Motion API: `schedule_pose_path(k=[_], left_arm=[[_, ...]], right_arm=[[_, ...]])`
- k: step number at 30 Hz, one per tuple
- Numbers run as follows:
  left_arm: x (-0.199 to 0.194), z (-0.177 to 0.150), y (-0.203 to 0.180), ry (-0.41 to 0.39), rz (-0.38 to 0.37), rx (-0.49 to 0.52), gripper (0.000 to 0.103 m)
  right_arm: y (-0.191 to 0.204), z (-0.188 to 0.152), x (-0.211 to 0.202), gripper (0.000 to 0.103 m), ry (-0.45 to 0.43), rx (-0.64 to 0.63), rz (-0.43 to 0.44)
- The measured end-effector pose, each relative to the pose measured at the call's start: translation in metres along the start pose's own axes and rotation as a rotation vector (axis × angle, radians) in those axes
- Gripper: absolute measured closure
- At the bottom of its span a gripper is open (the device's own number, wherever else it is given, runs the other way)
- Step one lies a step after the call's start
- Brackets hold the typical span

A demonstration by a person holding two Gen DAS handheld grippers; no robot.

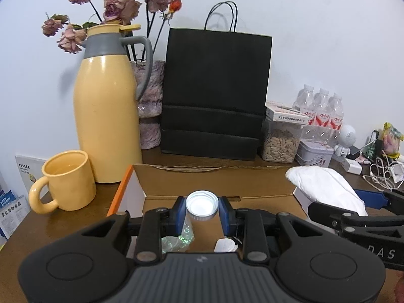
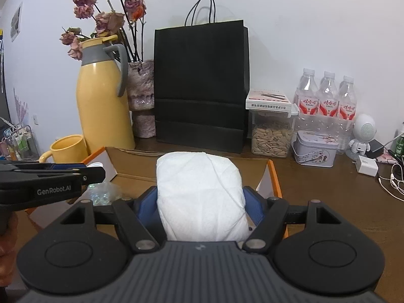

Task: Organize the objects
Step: 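Carry the white cloth and round cap over the box, then open both tools to drop the cloth and cap into the box, then grasp the purple cloth with the right tool while the left tool grasps the white cotton-bud tub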

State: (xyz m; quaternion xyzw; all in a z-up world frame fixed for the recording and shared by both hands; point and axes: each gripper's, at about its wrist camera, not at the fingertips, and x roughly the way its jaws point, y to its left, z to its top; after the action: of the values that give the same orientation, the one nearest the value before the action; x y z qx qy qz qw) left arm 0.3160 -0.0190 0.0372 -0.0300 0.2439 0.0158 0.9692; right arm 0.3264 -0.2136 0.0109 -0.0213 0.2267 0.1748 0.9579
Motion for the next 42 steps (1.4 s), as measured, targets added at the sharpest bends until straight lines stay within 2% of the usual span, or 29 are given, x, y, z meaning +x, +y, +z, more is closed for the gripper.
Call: schedule_pose_path(k=[13, 16, 17, 18, 19, 20, 22, 32, 39, 42], left_arm=[[0.028, 0.004, 0.002, 0.056, 0.005, 0.011, 0.076], [0.028, 0.004, 0.002, 0.066, 0.007, 0.012, 0.073], [0.029, 0.004, 0.002, 0.076, 0.015, 0.013, 0.055], [0.031, 0.005, 0.002, 0.087, 0.023, 0.01, 0.041], [0.032, 0.006, 0.003, 0.093, 0.03, 0.002, 0.01], [0.032, 0.006, 0.004, 0.09, 0.037, -0.007, 0.0], [0.029, 0.006, 0.006, 0.068, 0.051, -0.019, 0.0], [0.028, 0.007, 0.004, 0.07, 0.063, -0.018, 0.0], [0.021, 0.007, 0.003, 0.043, 0.074, -0.005, 0.0], [0.016, 0.008, 0.003, 0.031, 0.051, -0.016, 0.0]], right_arm=[[-0.006, -0.003, 0.028, 0.03, 0.055, 0.002, 0.005], [-0.005, -0.005, 0.03, 0.016, 0.069, -0.006, -0.006], [-0.004, -0.005, 0.031, 0.004, 0.075, -0.009, -0.01], [-0.004, -0.005, 0.031, 0.0, 0.07, -0.008, -0.014], [-0.004, -0.005, 0.03, 0.0, 0.06, -0.008, -0.02], [-0.004, -0.005, 0.029, 0.0, 0.059, -0.008, -0.026], [-0.007, -0.004, 0.029, 0.0, 0.063, 0.004, -0.027], [-0.008, -0.005, 0.028, 0.0, 0.062, 0.014, -0.025], [-0.007, -0.005, 0.024, 0.0, 0.054, 0.017, -0.02], [-0.007, -0.005, 0.019, 0.0, 0.047, 0.014, -0.015]])
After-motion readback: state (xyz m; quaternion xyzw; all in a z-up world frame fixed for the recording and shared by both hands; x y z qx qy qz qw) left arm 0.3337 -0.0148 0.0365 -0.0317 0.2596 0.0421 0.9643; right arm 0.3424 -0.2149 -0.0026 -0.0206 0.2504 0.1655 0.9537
